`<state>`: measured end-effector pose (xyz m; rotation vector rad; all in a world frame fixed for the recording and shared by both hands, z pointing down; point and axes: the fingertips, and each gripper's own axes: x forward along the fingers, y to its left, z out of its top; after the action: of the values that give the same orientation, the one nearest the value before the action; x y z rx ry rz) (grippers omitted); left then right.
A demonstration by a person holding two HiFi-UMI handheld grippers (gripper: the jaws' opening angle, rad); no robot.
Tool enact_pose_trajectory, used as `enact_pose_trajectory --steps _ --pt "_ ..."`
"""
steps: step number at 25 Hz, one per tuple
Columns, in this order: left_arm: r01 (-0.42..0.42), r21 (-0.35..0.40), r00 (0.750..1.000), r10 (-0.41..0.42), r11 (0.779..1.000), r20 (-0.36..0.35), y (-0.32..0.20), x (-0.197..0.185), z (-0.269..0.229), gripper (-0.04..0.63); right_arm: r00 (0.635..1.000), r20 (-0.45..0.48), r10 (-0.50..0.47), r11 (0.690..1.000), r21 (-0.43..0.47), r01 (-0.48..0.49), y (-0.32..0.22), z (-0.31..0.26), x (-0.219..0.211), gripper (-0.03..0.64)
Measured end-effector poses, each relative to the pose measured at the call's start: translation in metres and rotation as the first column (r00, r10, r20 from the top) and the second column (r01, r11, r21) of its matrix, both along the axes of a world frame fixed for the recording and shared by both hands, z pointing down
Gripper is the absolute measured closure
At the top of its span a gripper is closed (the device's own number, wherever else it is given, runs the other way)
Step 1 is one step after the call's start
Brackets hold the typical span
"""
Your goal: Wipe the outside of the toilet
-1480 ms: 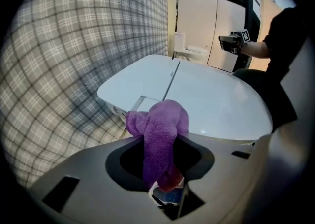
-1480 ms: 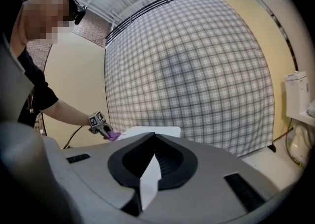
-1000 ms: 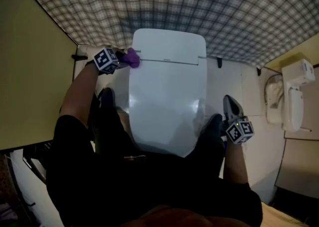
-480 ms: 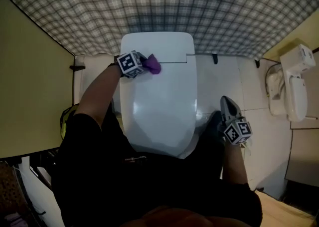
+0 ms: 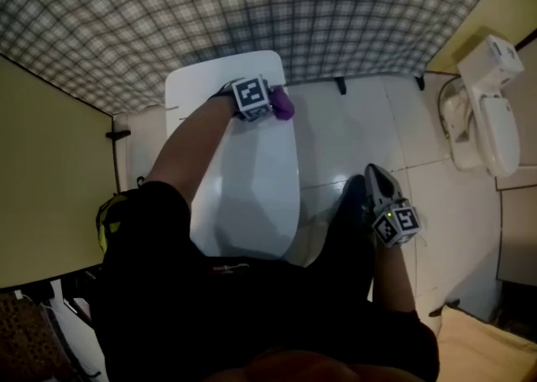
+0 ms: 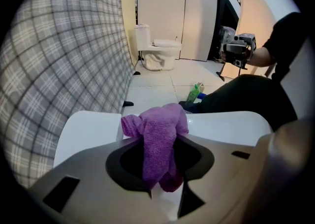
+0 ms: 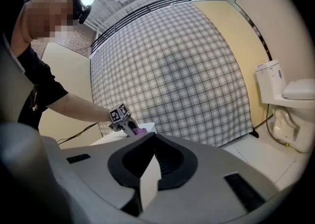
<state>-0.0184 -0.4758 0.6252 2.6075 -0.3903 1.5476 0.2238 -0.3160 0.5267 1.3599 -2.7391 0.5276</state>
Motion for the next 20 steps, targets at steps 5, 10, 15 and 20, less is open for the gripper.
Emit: enact_pose_trajectory --steps 5,10,15,20 --pt "0.093 -0.028 0.995 -0.093 0.995 0.021 -0.015 0.018 0.007 0.463 1.000 0.020 0.009 1.000 -0.002 -0.009 0.004 0.005 0.025 0.614" --pt "0.170 -0.025 0.981 -0.172 0.985 -0.088 0.016 -0.013 -0.015 0.463 1.000 0.009 -0.015 0.999 0.035 0.015 0.014 -0.016 0.013 0.614" --pt "0.236 -0.027 0.968 -0.237 0.971 -0.080 0.071 -0.128 -0.025 0.463 0.998 0.008 -0.067 0.996 0.054 0.066 0.018 -0.039 -0.033 0.614" --pt "0.358 -0.045 0.932 -0.360 0.933 -0.049 0.129 -0.255 -0.002 0.463 0.990 0.000 -0.139 0.989 0.047 0.139 0.025 -0.047 -0.102 0.614"
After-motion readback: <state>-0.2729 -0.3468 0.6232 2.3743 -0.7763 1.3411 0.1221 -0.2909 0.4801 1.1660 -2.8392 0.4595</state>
